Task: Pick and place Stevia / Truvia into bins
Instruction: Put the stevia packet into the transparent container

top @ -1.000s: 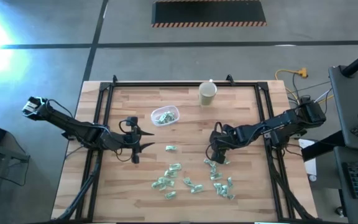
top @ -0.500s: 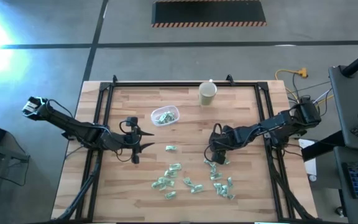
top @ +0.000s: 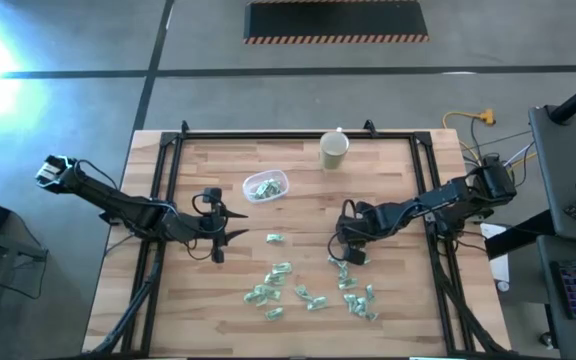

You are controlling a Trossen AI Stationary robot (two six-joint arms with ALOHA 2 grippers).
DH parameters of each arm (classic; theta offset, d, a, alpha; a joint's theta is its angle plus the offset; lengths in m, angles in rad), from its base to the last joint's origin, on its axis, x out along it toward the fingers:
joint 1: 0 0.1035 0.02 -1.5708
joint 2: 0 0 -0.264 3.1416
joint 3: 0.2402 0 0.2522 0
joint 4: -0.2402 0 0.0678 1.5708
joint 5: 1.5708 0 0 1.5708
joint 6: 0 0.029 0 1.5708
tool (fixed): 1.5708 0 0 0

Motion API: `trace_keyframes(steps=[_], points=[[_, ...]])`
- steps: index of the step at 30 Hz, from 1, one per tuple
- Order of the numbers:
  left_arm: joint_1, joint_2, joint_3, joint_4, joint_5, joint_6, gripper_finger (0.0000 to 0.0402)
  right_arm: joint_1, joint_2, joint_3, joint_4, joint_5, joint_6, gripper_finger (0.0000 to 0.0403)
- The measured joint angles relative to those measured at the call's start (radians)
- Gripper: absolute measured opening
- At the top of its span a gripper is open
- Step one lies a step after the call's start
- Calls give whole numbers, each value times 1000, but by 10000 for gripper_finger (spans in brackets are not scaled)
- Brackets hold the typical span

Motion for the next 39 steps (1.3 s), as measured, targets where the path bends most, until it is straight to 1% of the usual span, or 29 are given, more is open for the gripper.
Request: trace_keyframes(steps=[3,7,13,19,26,30,34,37,39], points=[[0,0,0,0,0,0,139,0,0,4,4,-8,-49,12],[0,0,0,0,0,0,139,0,1,12,53,-25,-116,10],[0,0,0,0,0,0,139,0,-10,29,166,-95,-219,9],[0,0,0,1,0,0,139,1,-32,46,269,-101,-312,9],[0,0,0,0,0,0,139,0,-35,57,442,-126,-436,9],[0,0,0,0,0,0,139,-3,-35,66,520,-94,-486,9],[0,0,0,0,0,1,139,-19,-33,66,631,-11,-526,9],[0,0,0,0,0,1,139,-48,-25,66,727,41,-547,9],[0,0,0,0,0,1,139,-78,-17,66,791,43,-545,9]])
